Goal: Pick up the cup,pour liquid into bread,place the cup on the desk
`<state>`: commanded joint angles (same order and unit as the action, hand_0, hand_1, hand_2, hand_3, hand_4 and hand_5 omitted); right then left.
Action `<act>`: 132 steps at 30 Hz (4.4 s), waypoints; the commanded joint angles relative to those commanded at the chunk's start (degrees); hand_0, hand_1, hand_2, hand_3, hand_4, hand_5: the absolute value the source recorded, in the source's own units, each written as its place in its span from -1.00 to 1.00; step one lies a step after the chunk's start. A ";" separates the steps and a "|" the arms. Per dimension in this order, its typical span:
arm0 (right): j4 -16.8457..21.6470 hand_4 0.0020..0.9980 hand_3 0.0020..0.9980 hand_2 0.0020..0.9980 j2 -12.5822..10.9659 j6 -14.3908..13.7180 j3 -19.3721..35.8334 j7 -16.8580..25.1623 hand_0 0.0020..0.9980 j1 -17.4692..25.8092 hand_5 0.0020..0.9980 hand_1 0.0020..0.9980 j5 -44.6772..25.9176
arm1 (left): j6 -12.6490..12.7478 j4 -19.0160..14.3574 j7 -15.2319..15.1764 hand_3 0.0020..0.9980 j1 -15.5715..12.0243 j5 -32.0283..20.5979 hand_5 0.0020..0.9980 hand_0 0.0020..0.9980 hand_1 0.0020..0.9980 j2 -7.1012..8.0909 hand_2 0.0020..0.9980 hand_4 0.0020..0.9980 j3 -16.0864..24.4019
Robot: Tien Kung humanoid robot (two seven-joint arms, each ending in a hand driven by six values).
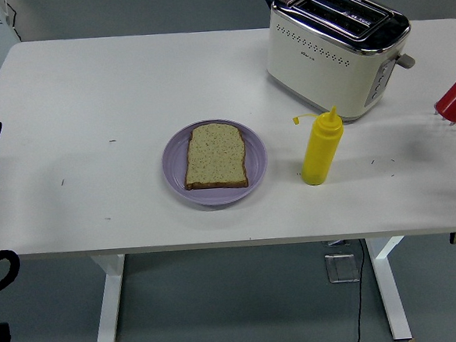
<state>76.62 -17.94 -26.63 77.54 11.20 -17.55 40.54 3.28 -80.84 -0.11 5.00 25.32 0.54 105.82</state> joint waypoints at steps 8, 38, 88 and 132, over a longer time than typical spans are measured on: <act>1.04 0.05 -0.26 -0.35 0.03 -9.49 -3.67 5.36 -0.60 2.23 -0.95 -0.53 12.84 | 0.02 -0.01 -0.03 0.40 -0.01 -0.02 1.00 0.57 0.48 0.07 0.48 0.03 0.11; -10.22 0.03 -0.26 -0.34 2.19 -10.02 -15.92 24.01 -0.49 0.99 -0.97 -0.50 1.37 | -0.01 0.05 -0.01 0.40 0.19 -0.05 1.00 0.57 0.48 0.03 0.48 0.03 -0.03; -16.32 0.12 0.02 0.00 3.95 -7.63 -29.82 24.62 0.07 -3.38 -0.83 -0.01 -1.08 | 0.01 0.07 -0.07 0.40 -0.10 -0.05 1.00 0.57 0.48 0.02 0.48 0.03 -0.08; -4.84 0.62 1.00 1.00 -2.48 -0.98 -16.92 17.22 0.95 13.79 -0.75 0.82 11.92 | -0.03 -0.08 -0.09 0.40 0.21 0.09 0.99 0.57 0.48 0.16 0.48 0.03 0.11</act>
<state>71.78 -20.42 -27.61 60.61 28.42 -3.76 52.46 3.25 -80.91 -0.20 5.20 25.41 0.70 105.93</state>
